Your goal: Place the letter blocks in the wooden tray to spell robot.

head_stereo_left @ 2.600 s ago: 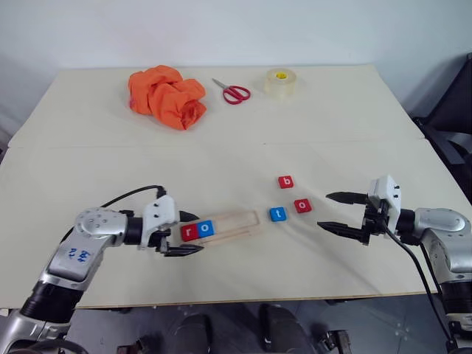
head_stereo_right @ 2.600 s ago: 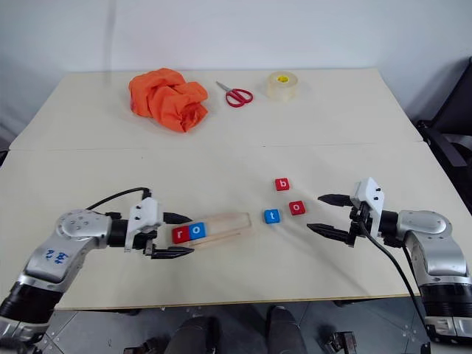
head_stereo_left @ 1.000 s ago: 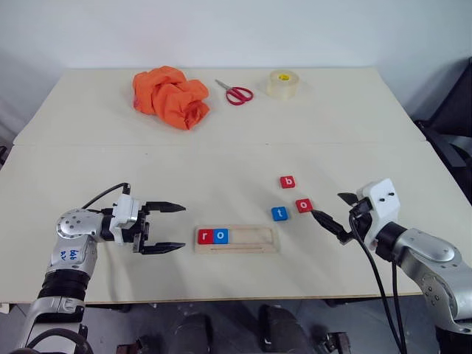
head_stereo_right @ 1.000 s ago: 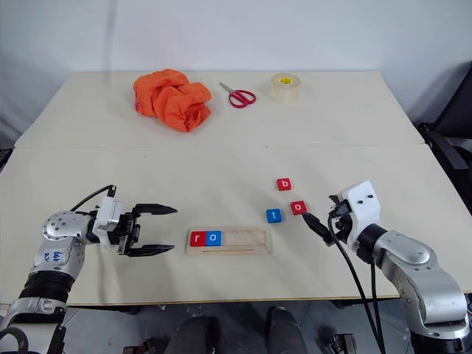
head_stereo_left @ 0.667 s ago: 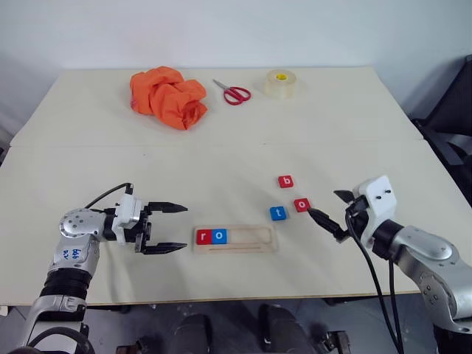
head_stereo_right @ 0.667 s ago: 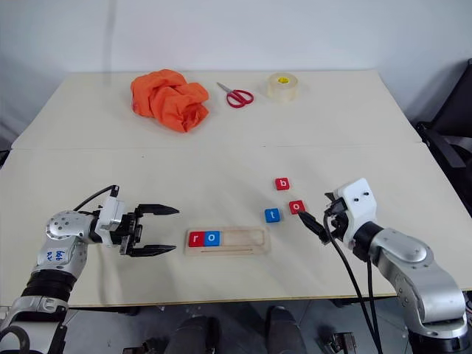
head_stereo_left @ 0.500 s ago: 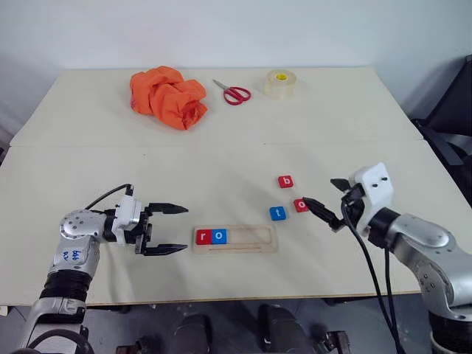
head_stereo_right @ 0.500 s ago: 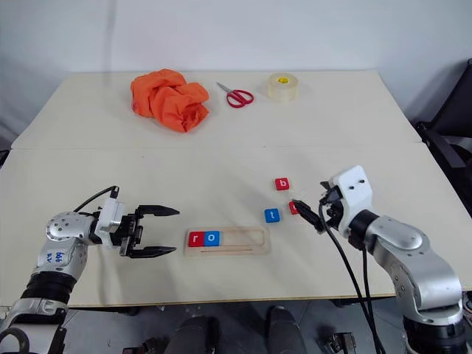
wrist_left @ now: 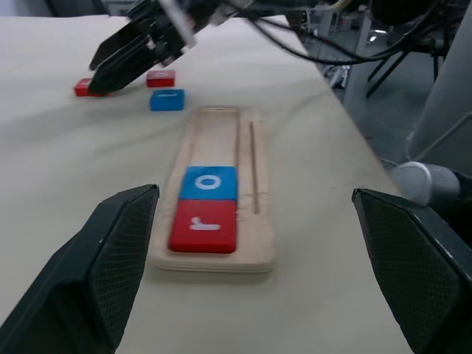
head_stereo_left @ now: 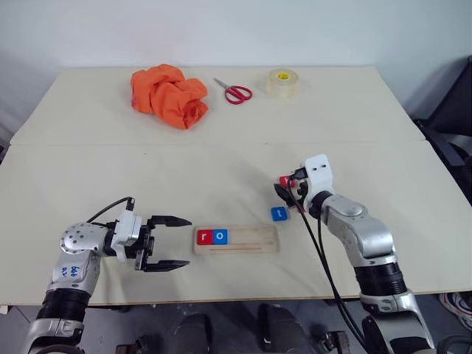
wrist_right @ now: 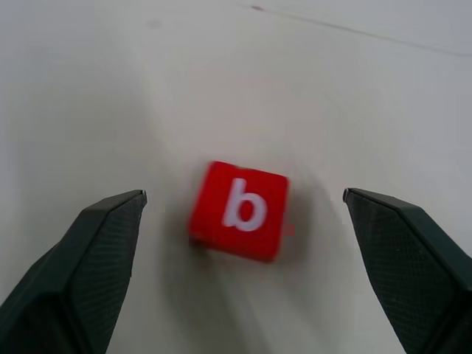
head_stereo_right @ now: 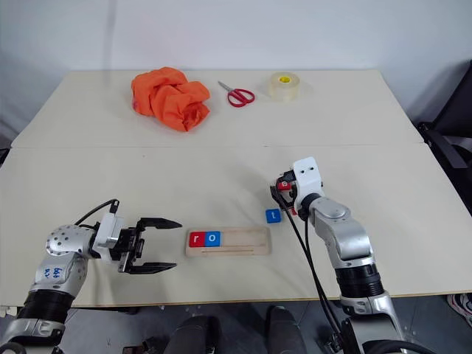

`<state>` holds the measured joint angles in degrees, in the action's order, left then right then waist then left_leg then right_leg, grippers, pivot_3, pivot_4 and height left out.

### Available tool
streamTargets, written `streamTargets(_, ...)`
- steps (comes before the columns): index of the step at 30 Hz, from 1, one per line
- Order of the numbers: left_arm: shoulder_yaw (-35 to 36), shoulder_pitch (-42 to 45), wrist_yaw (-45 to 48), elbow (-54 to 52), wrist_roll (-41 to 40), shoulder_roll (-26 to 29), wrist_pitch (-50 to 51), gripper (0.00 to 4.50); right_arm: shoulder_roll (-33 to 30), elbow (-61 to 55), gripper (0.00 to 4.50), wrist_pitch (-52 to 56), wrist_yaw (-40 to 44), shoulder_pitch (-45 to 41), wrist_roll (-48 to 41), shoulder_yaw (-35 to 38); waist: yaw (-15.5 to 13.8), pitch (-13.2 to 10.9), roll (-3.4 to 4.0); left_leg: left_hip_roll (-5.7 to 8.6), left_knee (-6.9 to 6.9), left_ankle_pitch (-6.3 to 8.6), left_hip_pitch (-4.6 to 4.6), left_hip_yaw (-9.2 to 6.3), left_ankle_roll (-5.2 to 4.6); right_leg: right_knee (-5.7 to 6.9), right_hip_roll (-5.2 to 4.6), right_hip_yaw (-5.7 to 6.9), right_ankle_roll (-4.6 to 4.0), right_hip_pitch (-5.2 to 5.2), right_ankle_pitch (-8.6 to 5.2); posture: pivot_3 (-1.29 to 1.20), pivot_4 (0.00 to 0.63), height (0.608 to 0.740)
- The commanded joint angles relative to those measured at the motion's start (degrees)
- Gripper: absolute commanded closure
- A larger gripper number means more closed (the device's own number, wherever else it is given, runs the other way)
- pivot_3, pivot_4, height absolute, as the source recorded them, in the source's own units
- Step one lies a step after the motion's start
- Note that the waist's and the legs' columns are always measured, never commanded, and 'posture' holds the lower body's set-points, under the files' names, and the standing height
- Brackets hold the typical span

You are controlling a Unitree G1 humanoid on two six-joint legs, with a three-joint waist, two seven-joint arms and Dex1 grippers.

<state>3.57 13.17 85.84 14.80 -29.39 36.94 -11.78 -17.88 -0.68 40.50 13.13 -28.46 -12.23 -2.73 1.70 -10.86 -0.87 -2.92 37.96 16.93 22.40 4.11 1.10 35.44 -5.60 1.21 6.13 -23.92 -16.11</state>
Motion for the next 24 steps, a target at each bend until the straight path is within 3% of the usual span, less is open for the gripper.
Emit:
streamTargets(1, 1.99, -1.69, -0.47, -3.29, -1.45, 0.49, 0.46, 0.04, 1.48, 0.72, 0.00, -2.60, -1.04, -0.96, 1.90, -0.15, 0.02, 0.00, 0.00, 0.00, -0.01, 0.00, 0.00, 0.00, 0.00, 0.00, 0.00, 0.00, 0.00, 0.00, 0.00, 0.00, 0.150, 0.740)
streamTargets(3, 2.48, -2.72, -0.92, -4.35, -1.49, 0.33, 0.79, 0.04, 2.97, 2.01, 0.00, -1.87, -2.66, -1.19, 2.57, 0.36, 0.08, 0.00, 0.00, 0.00, -0.01, 0.00, -0.01, 0.00, 0.00, 0.00, 0.00, -0.01, 0.00, -0.02, 0.00, 0.00, 0.150, 0.740)
streamTargets(12, 3.99, -4.48, -0.59, -5.24, -1.84, 0.62, 1.48, 0.00, 5.33, -1.06, 3.01, -0.38, -4.70, 0.36, 3.19, 0.93, 0.03, 0.00, 0.00, -0.02, -0.01, -0.01, -0.07, -0.02, 0.01, 0.10, -0.04, -0.02, -0.03, -0.01, -0.02, 0.00, 0.150, 0.740)
streamTargets(18, 4.27, -2.22, 1.59, -1.72, -1.77, 0.64, 1.59, 0.00, 5.79, -14.98, 3.03, 6.65, -8.22, 2.70, 0.94, 6.48, -0.10, 0.00, 0.00, 0.00, -0.03, -0.01, 0.09, -0.04, 0.01, 0.08, -0.09, 0.01, -0.05, -0.14, -0.03, 0.00, 0.150, 0.740)
streamTargets(24, 3.65, 1.90, 5.78, 4.46, -1.71, 0.73, 0.28, 0.00, 5.21, -38.69, 3.03, 22.35, -10.88, 12.58, -0.23, 11.06, -0.17, 0.02, -0.03, -0.01, -0.03, -0.02, 0.63, -0.07, 0.01, 0.19, -0.02, 0.06, -0.05, -0.66, -0.03, 0.00, 0.150, 0.740)
